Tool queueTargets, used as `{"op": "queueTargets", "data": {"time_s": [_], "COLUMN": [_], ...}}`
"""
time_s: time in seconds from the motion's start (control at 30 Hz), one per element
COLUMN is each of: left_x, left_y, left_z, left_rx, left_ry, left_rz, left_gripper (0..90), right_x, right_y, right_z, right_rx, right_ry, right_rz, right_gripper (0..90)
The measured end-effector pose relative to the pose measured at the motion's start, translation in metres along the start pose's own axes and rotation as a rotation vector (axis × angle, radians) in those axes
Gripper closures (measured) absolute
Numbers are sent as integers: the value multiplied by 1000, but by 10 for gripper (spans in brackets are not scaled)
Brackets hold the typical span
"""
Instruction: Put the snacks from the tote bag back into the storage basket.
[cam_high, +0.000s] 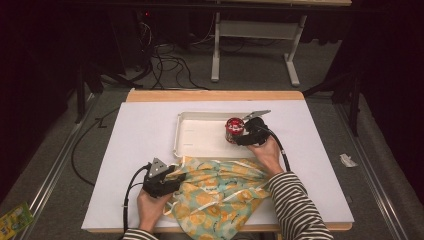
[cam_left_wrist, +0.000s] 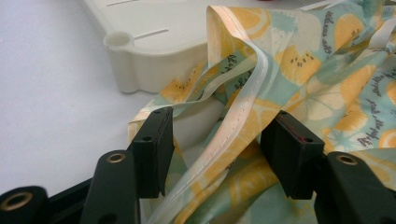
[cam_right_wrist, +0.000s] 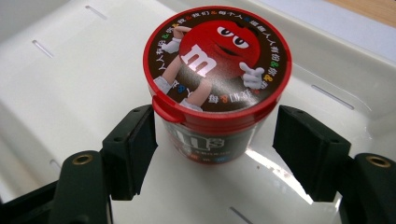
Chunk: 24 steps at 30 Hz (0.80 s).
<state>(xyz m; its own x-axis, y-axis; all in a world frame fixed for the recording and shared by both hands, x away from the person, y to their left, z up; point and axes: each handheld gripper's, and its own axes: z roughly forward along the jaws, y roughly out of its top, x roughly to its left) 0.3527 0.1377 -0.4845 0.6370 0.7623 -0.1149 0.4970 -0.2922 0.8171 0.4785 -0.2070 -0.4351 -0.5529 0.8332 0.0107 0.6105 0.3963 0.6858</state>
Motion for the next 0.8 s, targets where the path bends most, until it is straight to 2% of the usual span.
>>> {"op": "queueTargets", "data": {"time_s": [0.27,0.5,0.8], "left_x": [0,0,1], "left_y": [0,-1,-1], "left_z": [0,-1,-1], "left_rx": [-7,-13,-16], "left_ry": [-2,-6,-10], "left_rz": [-6,-5,-6], "left_gripper": [446,446,446], "right_x": [-3,-2,-1], "right_y": [-3,-2,-3], "right_z": [-17,-33,-54], "right_rx": [-47,-89,-130], "right_ry": [5,14,4], "right_rz": [14,6,30], "right_gripper": [348,367,401]}}
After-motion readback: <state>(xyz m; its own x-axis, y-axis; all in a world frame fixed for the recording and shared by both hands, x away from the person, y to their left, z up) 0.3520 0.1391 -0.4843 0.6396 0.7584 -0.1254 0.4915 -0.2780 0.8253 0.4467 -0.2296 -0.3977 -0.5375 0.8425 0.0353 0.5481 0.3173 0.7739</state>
